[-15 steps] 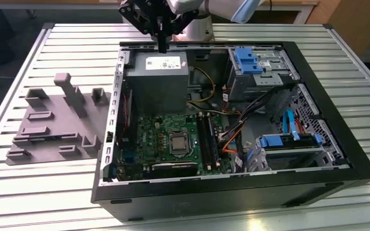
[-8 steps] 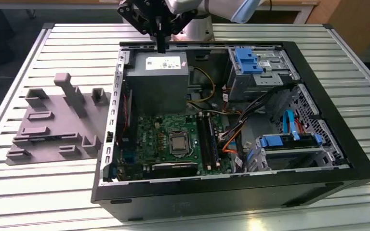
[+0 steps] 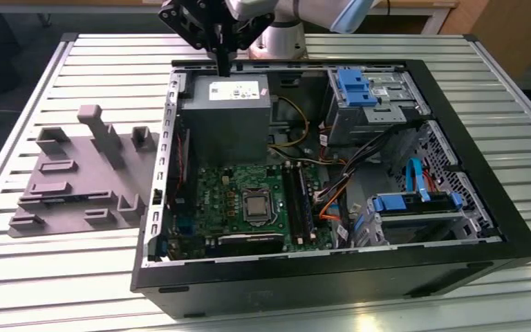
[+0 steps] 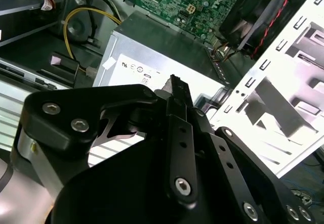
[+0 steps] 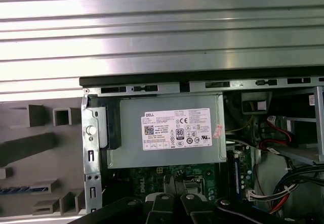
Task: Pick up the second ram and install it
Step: 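Reach for the second ram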
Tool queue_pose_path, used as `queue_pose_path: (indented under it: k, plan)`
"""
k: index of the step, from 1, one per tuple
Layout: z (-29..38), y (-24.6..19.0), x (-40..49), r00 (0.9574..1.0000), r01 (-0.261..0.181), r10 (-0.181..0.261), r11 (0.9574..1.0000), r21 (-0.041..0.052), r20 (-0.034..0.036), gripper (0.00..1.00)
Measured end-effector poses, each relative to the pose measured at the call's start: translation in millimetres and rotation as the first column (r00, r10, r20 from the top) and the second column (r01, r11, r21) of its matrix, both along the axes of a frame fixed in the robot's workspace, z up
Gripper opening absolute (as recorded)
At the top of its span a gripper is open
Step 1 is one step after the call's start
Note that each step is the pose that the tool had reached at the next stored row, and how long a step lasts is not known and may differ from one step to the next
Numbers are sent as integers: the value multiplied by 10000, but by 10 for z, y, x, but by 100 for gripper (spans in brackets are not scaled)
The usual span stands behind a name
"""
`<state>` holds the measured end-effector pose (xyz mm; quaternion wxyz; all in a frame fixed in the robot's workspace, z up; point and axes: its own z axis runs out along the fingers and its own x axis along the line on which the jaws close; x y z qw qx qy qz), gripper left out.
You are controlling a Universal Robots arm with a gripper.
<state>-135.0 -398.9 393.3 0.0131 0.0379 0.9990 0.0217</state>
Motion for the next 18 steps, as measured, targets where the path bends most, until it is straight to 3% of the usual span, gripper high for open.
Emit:
queue_pose_path:
  k: [7,18]
  plan:
    - [0,0,-104,10000,-1,1,10000,0,0,11]
    - [0,0,-140,10000,-1,1,10000,-1,0,11]
